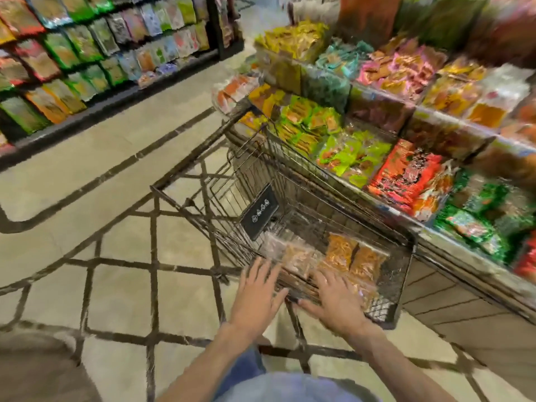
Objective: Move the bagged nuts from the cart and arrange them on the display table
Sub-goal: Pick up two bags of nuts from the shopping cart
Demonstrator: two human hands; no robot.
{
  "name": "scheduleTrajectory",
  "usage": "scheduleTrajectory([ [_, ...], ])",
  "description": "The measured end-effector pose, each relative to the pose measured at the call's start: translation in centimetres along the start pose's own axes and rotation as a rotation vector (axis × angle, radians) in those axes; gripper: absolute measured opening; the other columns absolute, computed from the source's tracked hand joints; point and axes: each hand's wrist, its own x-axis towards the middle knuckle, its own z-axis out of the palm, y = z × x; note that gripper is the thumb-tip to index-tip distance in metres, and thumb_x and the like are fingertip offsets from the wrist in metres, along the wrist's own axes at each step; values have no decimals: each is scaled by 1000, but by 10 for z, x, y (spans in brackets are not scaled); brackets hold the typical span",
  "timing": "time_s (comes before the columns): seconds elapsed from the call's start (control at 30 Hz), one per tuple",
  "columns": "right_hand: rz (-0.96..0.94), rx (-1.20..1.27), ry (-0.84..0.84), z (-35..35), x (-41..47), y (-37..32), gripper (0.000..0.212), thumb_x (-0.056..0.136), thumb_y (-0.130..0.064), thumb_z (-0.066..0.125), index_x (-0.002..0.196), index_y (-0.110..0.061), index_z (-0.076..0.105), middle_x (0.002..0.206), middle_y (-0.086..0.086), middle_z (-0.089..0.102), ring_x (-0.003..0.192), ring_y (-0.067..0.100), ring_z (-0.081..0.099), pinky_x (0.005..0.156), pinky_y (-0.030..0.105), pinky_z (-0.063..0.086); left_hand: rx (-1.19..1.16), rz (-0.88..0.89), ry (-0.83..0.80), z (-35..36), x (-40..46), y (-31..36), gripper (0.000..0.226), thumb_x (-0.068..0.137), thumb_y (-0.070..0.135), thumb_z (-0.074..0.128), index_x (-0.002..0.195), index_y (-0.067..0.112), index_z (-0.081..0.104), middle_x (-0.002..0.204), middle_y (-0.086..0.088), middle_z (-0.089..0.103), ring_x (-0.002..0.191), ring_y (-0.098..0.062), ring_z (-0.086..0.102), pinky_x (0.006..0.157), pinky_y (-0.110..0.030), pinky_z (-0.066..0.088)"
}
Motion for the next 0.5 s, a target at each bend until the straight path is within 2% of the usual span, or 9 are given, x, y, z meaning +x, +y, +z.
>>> scheduleTrajectory([
  [0.17,190,73,40,-12,47,-31,84,96,-73,52,163,-27,32,162,0,42,152,25,37,127,51,23,-24,133,-123,-33,72,-47,65,111,56,24,168,26,12,177,-3,10,164,-22,0,132,-47,6],
  [0.27,307,97,6,-16,74,-40,88,98,-73,47,168,-25,21,168,3,35,155,27,33,126,54,23,-51,156,-182,-37,120,-70,66,110,55,31,167,23,18,174,-4,21,162,-25,13,131,-46,15],
  [0.4,365,145,-7,-12,112,-39,89,98,-71,48,168,-23,20,167,9,35,155,30,33,126,55,25,-48,163,-247,-27,176,-86,67,110,52,37,166,17,24,173,-8,25,159,-27,23,130,-45,21],
  [0.5,375,180,-46,0,144,-28,88,100,-67,49,168,-21,18,168,9,32,156,29,29,125,50,30,-77,110,-371,-2,218,-92,67,110,51,41,164,14,27,172,-9,26,158,-29,27,129,-43,25],
])
